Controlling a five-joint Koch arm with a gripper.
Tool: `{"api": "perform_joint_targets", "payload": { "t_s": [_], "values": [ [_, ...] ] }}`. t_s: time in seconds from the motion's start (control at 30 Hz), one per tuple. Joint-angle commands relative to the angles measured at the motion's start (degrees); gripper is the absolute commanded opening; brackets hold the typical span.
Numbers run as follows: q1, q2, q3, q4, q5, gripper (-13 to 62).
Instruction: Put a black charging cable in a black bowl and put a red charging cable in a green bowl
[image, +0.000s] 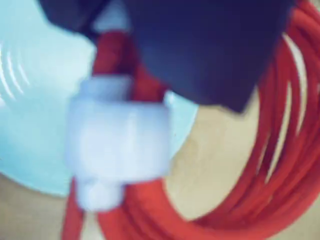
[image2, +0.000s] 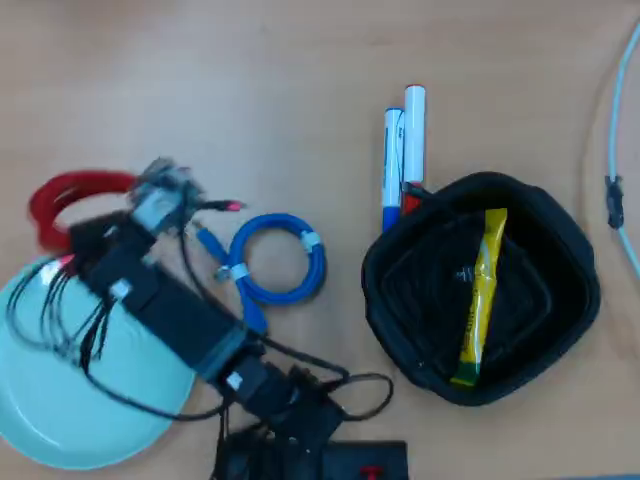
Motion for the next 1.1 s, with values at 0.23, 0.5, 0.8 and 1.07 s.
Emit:
{"api": "perform_joint_targets", "payload": {
  "t_s": [0.23,0.5,0.8,1.07],
  "values": [
    [-24.2,-3.2,-4.8,-1.3,0.0,-7.0],
    [-27.7,-14.1,-4.2,-1.1,-0.6,-2.4],
    [-27.4,-16.4,-2.3,0.4,0.0,30.8],
    [-24.7,-13.6,-1.8,1.3,-0.1,32.4]
  ]
}}
